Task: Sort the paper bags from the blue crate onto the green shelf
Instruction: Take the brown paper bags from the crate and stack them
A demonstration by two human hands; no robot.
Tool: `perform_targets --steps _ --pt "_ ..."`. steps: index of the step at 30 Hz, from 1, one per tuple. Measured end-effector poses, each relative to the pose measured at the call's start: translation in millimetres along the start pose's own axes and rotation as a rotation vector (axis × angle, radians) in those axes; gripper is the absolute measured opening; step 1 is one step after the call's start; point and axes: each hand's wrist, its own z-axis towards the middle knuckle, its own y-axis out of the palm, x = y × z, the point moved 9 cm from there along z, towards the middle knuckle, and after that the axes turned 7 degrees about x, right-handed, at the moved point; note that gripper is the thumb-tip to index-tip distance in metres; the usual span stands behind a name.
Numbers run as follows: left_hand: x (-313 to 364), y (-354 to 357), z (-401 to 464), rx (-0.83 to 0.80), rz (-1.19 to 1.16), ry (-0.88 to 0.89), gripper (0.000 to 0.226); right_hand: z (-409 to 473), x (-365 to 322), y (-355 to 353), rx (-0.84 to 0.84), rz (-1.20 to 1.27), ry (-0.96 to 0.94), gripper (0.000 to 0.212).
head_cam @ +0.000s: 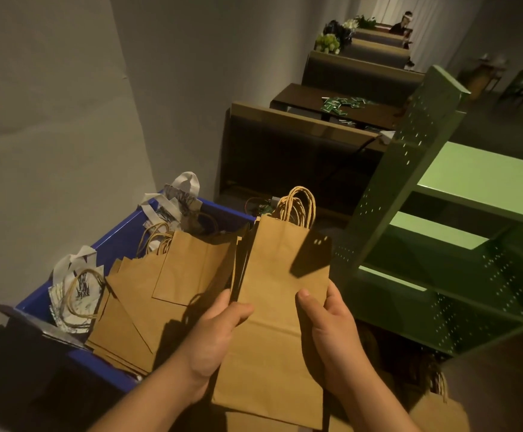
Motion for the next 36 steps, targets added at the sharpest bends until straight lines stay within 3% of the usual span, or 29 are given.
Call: perform_targets --steps 4,7,11,16,19,21,23,32,36 --pt "9.8 9.2 -1.2 -0.003 0.03 0.002 0.07 0.0 4.7 4.0 -0.024 -0.047 -0.001 0.035" --pt "11.2 1.1 2.1 0.055 0.126 0.03 0.112 0.5 9.3 10.2 -0.061 -0.095 0.02 0.035" --pt "0.5 -9.0 10.9 0.059 0.195 0.066 0.091 6.4 19.0 8.3 -0.009 -0.102 0.093 0.052" --pt "-3.8 -4.1 14.3 0.035 0.222 0.1 0.033 8.2 26.1 11.7 -0.022 -0.129 0.108 0.04" --pt "-0.4 -7.2 16.2 0.045 0.244 0.123 0.038 9.2 25.6 14.6 -0.022 -0.109 0.076 0.029" --pt "0.1 -12.0 21.5 0.046 0.221 0.127 0.066 9.2 25.3 16.6 -0.012 -0.092 0.063 0.027" --pt "-1.9 -21.0 27.9 0.056 0.183 0.074 0.077 10.6 27.2 17.5 0.009 -0.09 0.062 0.025" --pt "-9.5 -104.5 70.4 0.255 0.121 -0.063 0.022 15.8 37.7 17.5 0.044 -0.058 0.072 0.029" --pt "-21.7 -118.1 73.4 0.278 0.147 -0.106 0.027 16.5 44.7 22.9 0.041 -0.047 0.09 0.058"
